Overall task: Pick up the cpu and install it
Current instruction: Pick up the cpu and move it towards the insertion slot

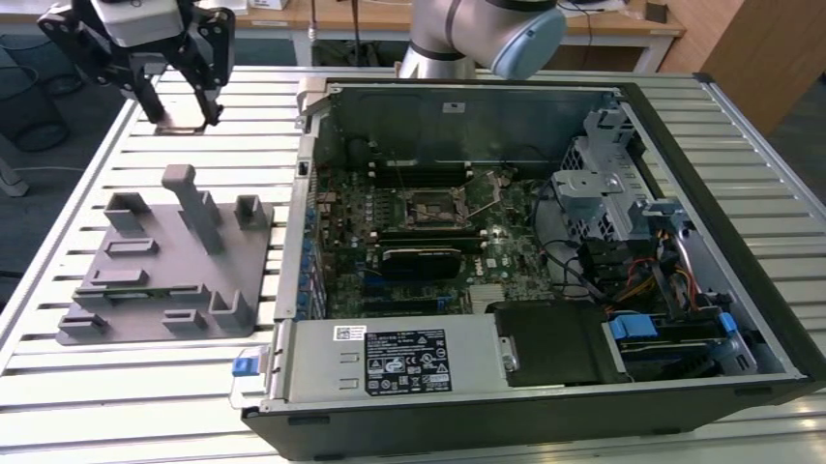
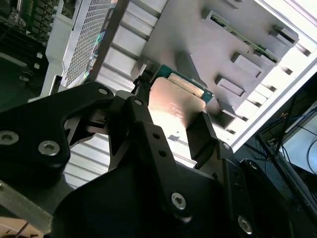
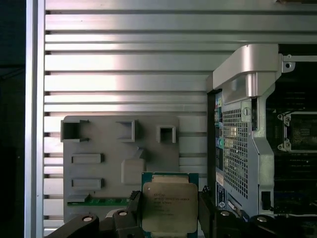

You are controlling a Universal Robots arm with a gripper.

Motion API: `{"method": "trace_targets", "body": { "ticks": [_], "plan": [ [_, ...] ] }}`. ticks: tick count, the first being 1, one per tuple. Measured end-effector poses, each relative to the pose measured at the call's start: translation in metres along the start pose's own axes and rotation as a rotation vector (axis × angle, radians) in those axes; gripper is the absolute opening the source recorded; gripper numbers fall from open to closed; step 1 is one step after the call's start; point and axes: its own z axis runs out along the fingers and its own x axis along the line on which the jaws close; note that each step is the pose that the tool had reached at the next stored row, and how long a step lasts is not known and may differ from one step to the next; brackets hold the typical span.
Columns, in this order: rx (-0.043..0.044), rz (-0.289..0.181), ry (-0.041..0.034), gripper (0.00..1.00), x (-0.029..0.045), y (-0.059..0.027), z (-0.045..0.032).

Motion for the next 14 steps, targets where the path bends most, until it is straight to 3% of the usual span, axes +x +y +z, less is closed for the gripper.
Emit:
{"method": "trace_targets", "body": {
  "ticks": [4,14],
  "plan": [
    [0.0,0.0,-0.0001,0.54,-0.0094,0.0002,0.0011],
    [0.0001,0.0,0.0001,0.54,-0.0475,0.0008,0.0035]
  ]
}}
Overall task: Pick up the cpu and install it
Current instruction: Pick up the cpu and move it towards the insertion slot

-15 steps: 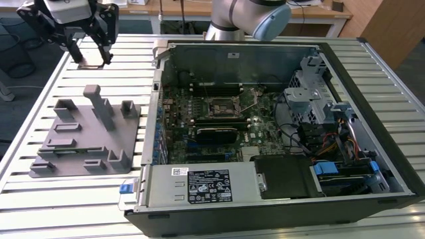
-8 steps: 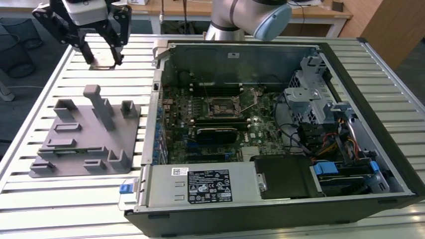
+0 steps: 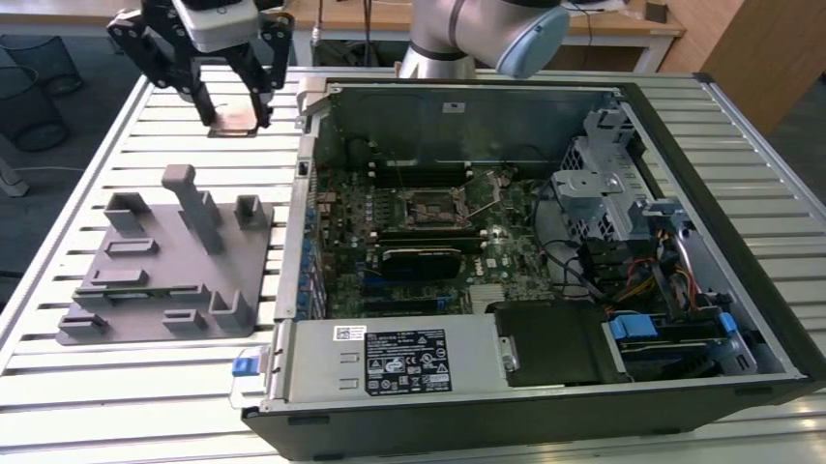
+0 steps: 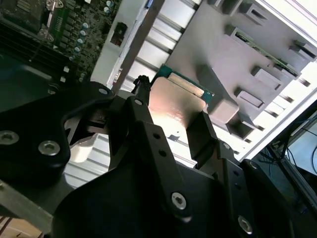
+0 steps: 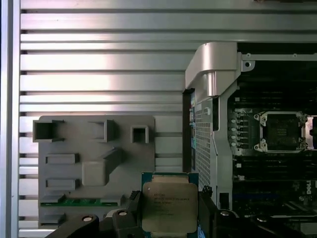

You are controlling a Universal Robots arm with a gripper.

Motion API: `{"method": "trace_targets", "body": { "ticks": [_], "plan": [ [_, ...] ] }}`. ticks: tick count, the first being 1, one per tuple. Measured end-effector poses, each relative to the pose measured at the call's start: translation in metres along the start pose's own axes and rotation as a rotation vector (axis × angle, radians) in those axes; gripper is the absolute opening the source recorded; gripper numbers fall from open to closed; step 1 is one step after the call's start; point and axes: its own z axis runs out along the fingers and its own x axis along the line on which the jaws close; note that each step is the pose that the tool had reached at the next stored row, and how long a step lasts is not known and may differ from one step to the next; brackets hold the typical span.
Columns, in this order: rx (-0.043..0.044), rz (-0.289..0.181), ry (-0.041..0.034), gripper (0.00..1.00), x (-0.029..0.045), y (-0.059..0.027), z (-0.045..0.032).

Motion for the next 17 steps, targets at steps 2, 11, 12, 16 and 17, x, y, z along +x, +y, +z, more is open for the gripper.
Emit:
{"method": "trace_targets", "body": {
  "ticks": [2,11,12,16,17],
  "plan": [
    [-0.0001,0.0,-0.0001,0.54,-0.0074,0.0002,0.0005],
    [0.0,0.0,0.0,0.54,-0.0423,0.0008,0.002],
    [-0.0001,0.0,0.0,0.54,-0.046,0.0008,0.0022],
    [0.0,0.0,0.0,0.54,-0.0642,0.0012,0.0028],
    [-0.0001,0.0,0.0,0.54,-0.0686,0.0013,0.003]
  ]
}}
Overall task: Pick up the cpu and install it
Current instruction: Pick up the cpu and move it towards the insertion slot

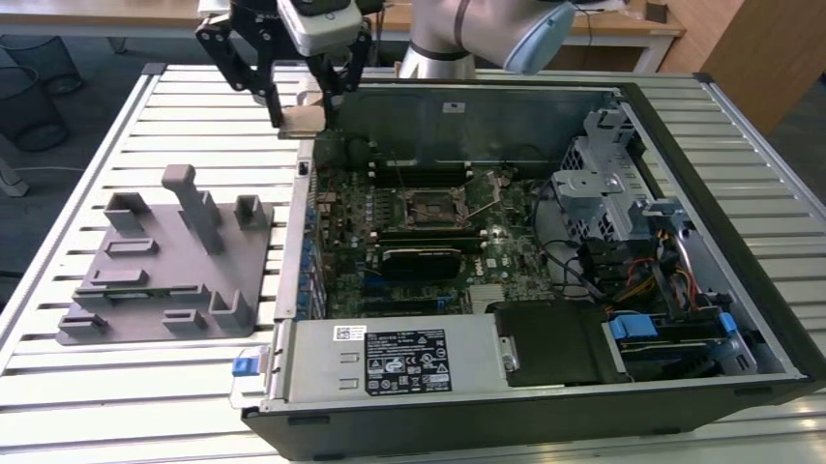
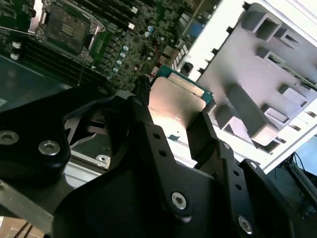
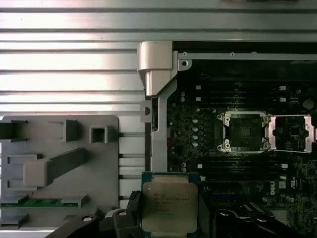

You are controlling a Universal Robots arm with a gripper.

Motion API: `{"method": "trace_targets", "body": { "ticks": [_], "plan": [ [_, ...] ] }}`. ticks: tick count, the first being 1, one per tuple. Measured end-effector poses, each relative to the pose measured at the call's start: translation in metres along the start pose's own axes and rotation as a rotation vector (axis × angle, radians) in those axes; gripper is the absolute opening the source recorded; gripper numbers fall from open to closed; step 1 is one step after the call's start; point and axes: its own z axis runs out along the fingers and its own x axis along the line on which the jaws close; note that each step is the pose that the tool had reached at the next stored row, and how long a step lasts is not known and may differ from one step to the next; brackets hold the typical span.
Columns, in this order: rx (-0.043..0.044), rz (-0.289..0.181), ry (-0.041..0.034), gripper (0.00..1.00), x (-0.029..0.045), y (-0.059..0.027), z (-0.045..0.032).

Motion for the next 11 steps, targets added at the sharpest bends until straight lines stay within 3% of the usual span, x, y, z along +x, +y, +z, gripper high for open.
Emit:
{"method": "trace_targets", "body": {
  "ticks": [11],
  "plan": [
    [-0.0001,0.0,0.0,0.54,-0.0501,0.001,0.0023]
  ]
}}
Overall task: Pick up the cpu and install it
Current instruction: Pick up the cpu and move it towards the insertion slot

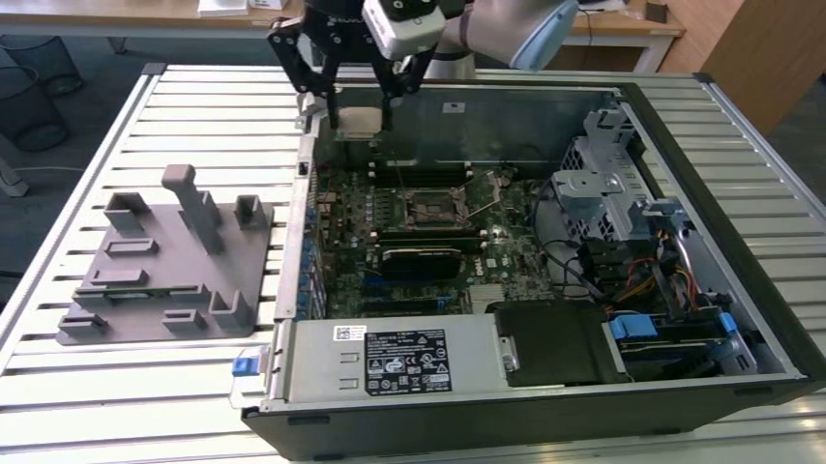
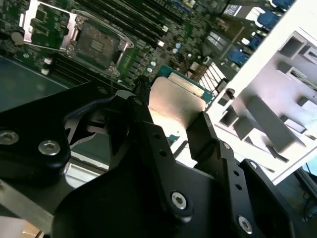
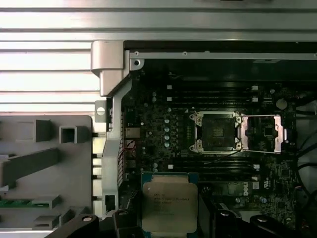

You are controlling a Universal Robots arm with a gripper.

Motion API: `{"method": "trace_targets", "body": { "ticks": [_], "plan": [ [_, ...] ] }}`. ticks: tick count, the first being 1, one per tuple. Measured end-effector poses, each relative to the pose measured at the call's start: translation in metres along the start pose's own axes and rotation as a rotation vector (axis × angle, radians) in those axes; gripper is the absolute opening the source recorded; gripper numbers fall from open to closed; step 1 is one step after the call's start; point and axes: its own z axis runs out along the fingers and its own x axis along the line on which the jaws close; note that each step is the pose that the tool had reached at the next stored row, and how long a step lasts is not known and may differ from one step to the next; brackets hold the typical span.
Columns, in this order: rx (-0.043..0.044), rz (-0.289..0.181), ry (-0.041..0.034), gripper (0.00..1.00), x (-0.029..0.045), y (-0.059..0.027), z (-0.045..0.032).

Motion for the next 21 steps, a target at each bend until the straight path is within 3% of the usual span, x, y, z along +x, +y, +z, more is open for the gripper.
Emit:
{"method": "trace_targets", "body": {
  "ticks": [15,21],
  "plan": [
    [-0.0001,0.0,0.0,0.54,-0.0683,0.0012,0.0021],
    [0.0,0.0,0.0001,0.54,-0.0919,0.0017,0.0027]
  ]
}}
